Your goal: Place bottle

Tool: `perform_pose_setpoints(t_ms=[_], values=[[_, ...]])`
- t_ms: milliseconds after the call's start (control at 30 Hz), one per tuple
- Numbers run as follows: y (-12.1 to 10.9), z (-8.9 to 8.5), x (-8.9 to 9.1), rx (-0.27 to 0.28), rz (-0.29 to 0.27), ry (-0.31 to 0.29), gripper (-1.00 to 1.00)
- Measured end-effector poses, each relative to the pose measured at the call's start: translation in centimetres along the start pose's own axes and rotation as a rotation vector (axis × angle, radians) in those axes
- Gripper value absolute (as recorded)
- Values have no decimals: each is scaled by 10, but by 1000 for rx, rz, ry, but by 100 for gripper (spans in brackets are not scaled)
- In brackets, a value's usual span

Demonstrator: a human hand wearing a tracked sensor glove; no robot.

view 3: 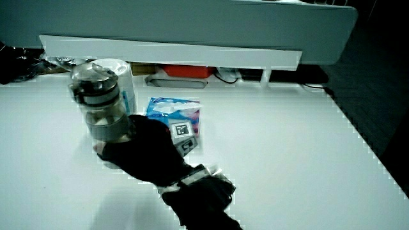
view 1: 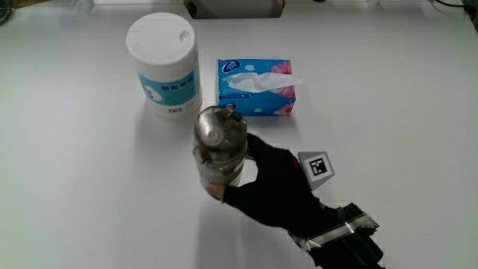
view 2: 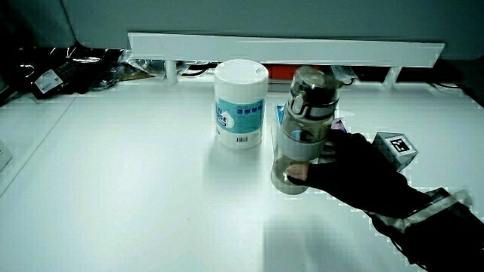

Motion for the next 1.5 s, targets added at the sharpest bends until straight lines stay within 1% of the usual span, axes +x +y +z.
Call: perform_pose_setpoints(t_ms=[33, 67, 100, 133, 167, 200, 233, 267, 300, 333, 367, 400, 433, 467, 500, 533, 567, 600, 633, 667, 700, 733, 767, 800, 833, 867, 933, 967, 1000, 1033, 1067, 1100, 1133, 1167, 1200, 1233, 1267, 1367, 1400, 1433, 1467, 1500], values=[[-1, -6, -2, -16, -2, 45, 0], [-1, -10, -1, -34, 4, 29, 0], [-1, -14, 0, -49, -13, 36, 0], [-2, -18, 2, -62, -6, 27, 0], [-2, -22, 4, -74, -13, 15, 0], [-2, -27, 6, -90, -20, 35, 0], [-2, -30, 10, -107, -34, 12, 0], [-2, -34, 12, -112, -27, 28, 0], [-3, -37, 15, -126, -41, 15, 0], [-2, -40, 19, -136, -33, 14, 0], [-3, -43, 23, -142, -48, 9, 0], [-3, -46, 27, -156, -56, 10, 0], [-3, -50, 30, -177, -64, 34, 0], [-3, -53, 37, -186, -50, 20, 0], [-4, -56, 39, -201, -63, 28, 0], [-4, -59, 44, -220, -60, 23, 0], [-5, -62, 46, -232, -69, 34, 0], [-6, -64, 50, -248, -97, 7, 0], [-6, -66, 52, -259, -94, 29, 0], [-6, -68, 55, -262, -100, 17, 0], [-7, -70, 58, -269, -102, 18, 0], [-8, -71, 59, -270, -100, 32, 0], [-8, -72, 59, -273, -118, 37, 0], [-9, -73, 61, -280, -131, 23, 0], [-9, -73, 63, -276, -103, 33, 0], [-10, -74, 64, -283, -135, 33, 0], [-10, -75, 67, -287, -145, 49, 0], [-10, -74, 69, -290, -141, 40, 0], [-10, -74, 70, -287, -138, 48, 0], [-10, -74, 70, -286, -136, 43, 0], [-11, -75, 67, -289, -145, 80, 0], [-11, -75, 70, -290, -127, 75, 0], [-11, -75, 72, -290, -136, 80, 0], [-11, -74, 71, -301, -157, 75, 0], [-11, -74, 72, -296, -141, 96, 0], [-11, -75, 71, -296, -135, 88, 0], [-11, -75, 74, -297, -130, 86, -4], [-12, -75, 73, -301, -136, 84, -15], [-12, -75, 74, -298, -127, 84, -19], [-12, -75, 76, -301, -136, 55, -22], [-12, -75, 74, -297, -126, 76, -26], [-13, -76, 75, -302, -128, 76, -30]])
